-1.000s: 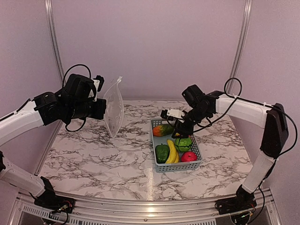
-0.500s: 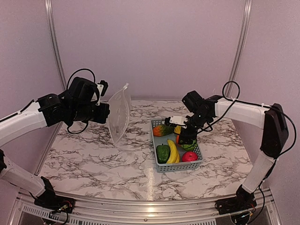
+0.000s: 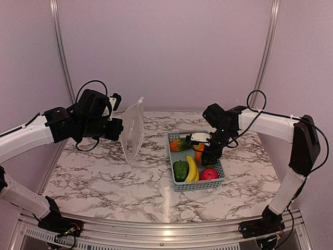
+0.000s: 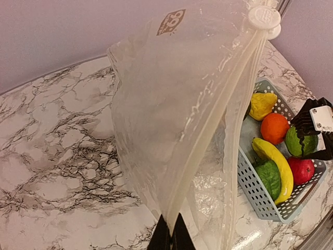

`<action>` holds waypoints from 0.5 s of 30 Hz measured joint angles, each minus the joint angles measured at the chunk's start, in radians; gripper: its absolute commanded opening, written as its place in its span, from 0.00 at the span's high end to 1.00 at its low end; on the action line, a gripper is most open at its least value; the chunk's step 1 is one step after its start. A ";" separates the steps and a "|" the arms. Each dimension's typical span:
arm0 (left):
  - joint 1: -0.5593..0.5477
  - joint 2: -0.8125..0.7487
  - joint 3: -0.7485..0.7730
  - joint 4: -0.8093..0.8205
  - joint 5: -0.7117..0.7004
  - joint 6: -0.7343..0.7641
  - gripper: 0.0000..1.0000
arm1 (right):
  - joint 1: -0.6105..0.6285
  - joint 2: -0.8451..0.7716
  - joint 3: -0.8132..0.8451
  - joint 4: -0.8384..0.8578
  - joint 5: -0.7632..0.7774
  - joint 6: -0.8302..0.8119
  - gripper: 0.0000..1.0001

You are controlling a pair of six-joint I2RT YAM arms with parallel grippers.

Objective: Place the food in the zip-top bag and seal the zipper
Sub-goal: Pick up the fake fruit from the bin.

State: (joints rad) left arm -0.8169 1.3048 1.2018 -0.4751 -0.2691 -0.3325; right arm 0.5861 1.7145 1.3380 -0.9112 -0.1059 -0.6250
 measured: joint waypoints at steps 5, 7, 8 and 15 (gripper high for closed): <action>0.000 0.000 -0.004 0.004 0.008 -0.002 1.00 | 0.000 0.000 0.000 -0.009 0.022 0.025 0.48; 0.000 0.000 -0.006 0.006 0.012 -0.004 1.00 | 0.000 0.000 0.006 -0.016 0.021 0.031 0.52; 0.000 0.000 -0.006 0.007 0.015 -0.005 1.00 | 0.000 0.000 0.011 -0.021 0.018 0.031 0.53; 0.000 0.023 -0.006 0.042 0.053 -0.036 1.00 | 0.016 -0.021 0.210 -0.061 -0.140 0.033 0.55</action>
State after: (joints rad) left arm -0.8169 1.3277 1.1954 -0.4332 -0.2157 -0.3683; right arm 0.6025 1.6939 1.5482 -0.9722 -0.2455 -0.5919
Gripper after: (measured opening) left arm 0.017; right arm 0.701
